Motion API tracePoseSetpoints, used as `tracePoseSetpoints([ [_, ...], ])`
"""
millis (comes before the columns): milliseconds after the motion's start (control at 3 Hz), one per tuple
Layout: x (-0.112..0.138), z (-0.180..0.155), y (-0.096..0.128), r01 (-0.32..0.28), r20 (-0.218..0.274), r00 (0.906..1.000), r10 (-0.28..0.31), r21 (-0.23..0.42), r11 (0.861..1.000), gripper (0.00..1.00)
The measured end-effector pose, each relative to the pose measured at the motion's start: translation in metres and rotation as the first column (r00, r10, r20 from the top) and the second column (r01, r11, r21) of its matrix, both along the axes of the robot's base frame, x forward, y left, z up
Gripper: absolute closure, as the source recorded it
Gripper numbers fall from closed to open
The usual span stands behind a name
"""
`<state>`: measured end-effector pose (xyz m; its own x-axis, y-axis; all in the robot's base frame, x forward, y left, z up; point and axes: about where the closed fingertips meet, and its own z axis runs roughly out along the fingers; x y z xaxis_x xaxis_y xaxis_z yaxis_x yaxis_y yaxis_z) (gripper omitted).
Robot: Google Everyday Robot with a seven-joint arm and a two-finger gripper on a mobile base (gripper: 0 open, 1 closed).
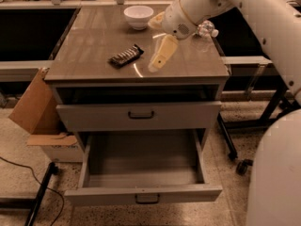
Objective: Place rxbar chocolate into middle drawer
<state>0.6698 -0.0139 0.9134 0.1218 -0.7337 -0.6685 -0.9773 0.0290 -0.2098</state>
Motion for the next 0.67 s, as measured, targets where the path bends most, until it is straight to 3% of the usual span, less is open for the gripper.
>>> tracePoseSetpoints([
  [333,0.000,0.000,0.000,0.000,0.000,1.0000,0.000,0.000,1.000,0.00],
  [667,0.025,-0.011,0.004,-0.004,-0.008,1.0000,0.004,-0.022,1.000,0.00],
])
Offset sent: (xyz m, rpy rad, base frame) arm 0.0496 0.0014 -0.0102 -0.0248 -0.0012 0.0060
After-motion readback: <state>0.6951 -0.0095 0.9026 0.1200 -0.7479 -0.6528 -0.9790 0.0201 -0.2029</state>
